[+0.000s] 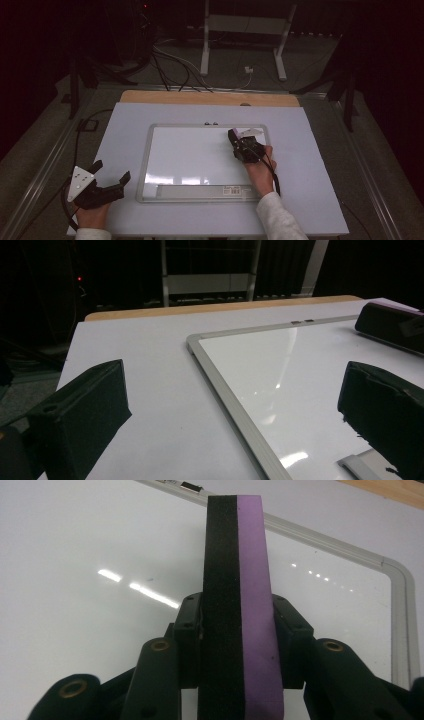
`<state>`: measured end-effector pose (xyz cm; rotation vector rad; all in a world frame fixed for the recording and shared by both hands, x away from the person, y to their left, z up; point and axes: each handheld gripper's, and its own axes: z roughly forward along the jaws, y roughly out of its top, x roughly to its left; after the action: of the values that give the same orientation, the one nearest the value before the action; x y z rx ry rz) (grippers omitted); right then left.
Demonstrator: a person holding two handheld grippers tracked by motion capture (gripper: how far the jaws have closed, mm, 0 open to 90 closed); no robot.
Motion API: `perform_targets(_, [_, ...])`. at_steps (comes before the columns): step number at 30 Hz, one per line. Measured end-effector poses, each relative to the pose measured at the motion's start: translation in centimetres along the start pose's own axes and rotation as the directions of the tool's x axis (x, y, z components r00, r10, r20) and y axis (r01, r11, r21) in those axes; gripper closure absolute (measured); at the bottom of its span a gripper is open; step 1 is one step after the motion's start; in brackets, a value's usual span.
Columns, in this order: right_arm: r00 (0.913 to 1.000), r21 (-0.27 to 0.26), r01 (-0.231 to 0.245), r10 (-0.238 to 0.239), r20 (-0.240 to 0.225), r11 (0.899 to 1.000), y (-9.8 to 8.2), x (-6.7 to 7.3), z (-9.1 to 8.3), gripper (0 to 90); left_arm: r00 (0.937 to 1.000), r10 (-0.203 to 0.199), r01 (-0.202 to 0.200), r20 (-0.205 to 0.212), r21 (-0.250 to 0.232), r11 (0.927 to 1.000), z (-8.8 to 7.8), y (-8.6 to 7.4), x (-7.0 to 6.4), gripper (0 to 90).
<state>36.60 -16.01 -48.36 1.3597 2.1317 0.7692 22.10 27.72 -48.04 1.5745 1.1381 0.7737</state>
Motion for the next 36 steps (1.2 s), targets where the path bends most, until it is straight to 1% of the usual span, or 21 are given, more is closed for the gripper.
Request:
perform_targets(2, [1.0, -0.001, -0.002, 0.002, -0.003, 1.0, 0.0, 0.0, 0.0, 63.2, 1.0, 0.0, 0.0, 0.0, 0.0, 1.0, 0.0, 0.0, 0.0, 0.8])
perform_targets(6, [0.9998, 0.001, 0.02, -0.02, 0.009, 1.0, 0.0, 0.4, 0.3, 63.2, 1.0, 0.001, -0.001, 0.001, 0.001, 1.0, 0.0, 0.0, 0.0, 0.8])
perform_targets(9, [0.9985, 0.005, 0.045, -0.045, 0.03, 0.999, -0.1, 0.7, 0.6, 63.1, 1.0, 0.001, -0.001, 0.0, 0.001, 1.0, 0.0, 0.0, 0.0, 0.8])
perform_targets(12, [0.9991, 0.005, 0.043, -0.043, 0.008, 0.999, -0.1, 0.9, 0.9, 63.1, 1.0, -0.001, 0.001, 0.001, 0.0, 1.0, 0.0, 0.0, 0.0, 0.8])
perform_targets(16, [0.9966, -0.002, 0.081, -0.081, -0.017, 0.997, 0.0, 1.8, 0.9, 63.3, 1.0, 0.002, -0.002, 0.001, 0.001, 1.0, 0.0, 0.0, 0.0, 0.8])
perform_targets(20, [0.9893, -0.008, 0.139, -0.139, -0.044, 0.99, -0.1, 3.1, 0.6, 63.4, 1.0, 0.0, 0.0, 0.0, 0.0, 1.0, 0.0, 0.0, 0.0, 0.8])
perform_targets(21, [0.9862, -0.01, 0.157, -0.158, -0.051, 0.987, -0.1, 3.4, 0.5, 63.5, 1.0, 0.0, 0.0, 0.0, 0.0, 1.0, 0.0, 0.0, 0.0, 0.8])
perform_targets(23, [0.9818, -0.011, 0.177, -0.177, -0.069, 0.984, -0.2, 3.8, 0.3, 63.5, 1.0, 0.002, -0.002, 0.001, 0.0, 1.0, 0.0, 0.0, 0.0, 0.8])
perform_targets(24, [0.9801, -0.01, 0.185, -0.185, -0.071, 0.983, -0.2, 3.9, 0.3, 63.5, 1.0, 0.002, -0.002, 0.0, 0.001, 1.0, 0.0, 0.0, 0.0, 0.8])
perform_targets(25, [0.9793, -0.008, 0.19, -0.19, -0.07, 0.982, -0.2, 3.9, 0.2, 63.5, 1.0, 0.0, 0.0, 0.0, -0.002, 1.0, 0.0, 0.0, 0.0, 0.8])
perform_targets(26, [0.98, -0.003, 0.191, -0.191, -0.055, 0.981, -0.2, 3.8, 0.3, 63.6, 1.0, 0.0, 0.0, 0.001, -0.002, 1.0, -0.1, 0.0, 0.0, 0.8])
perform_targets(28, [0.9811, 0.007, 0.193, -0.193, -0.007, 0.981, -0.1, 3.4, 0.4, 63.6, 1.0, 0.0, 0.0, 0.0, -0.004, 1.0, -0.1, 0.0, 0.0, 0.8])
perform_targets(29, [0.9842, 0.014, 0.177, -0.177, 0.005, 0.984, -0.1, 3.0, 0.5, 63.6, 1.0, -0.001, 0.001, 0.0, -0.004, 1.0, -0.1, 0.0, 0.0, 0.8])
perform_targets(30, [0.9874, 0.018, 0.158, -0.158, 0.005, 0.987, 0.0, 2.6, 0.5, 63.6, 1.0, -0.001, 0.001, 0.0, -0.002, 1.0, -0.1, 0.0, 0.0, 0.8])
perform_targets(33, [0.9878, 0.012, 0.154, -0.154, -0.023, 0.988, -0.1, 2.6, 0.5, 63.6, 1.0, 0.002, -0.002, 0.001, 0.002, 1.0, 0.0, 0.0, 0.0, 0.8])
perform_targets(34, [0.9868, 0.01, 0.155, -0.154, -0.048, 0.988, -0.1, 2.8, 0.4, 63.6, 1.0, 0.003, -0.003, 0.001, 0.002, 1.0, 0.0, 0.0, -0.1, 0.8])
perform_targets(35, [0.984, 0.004, 0.166, -0.165, -0.068, 0.986, -0.1, 3.1, 0.3, 63.6, 1.0, 0.004, -0.004, 0.001, 0.001, 1.0, 0.0, 0.0, -0.1, 0.8])
perform_targets(36, [0.9813, 0.0, 0.179, -0.178, -0.073, 0.984, -0.1, 3.4, 0.3, 63.6, 1.0, 0.003, -0.003, 0.001, 0.0, 1.0, 0.0, 0.1, -0.1, 0.8])
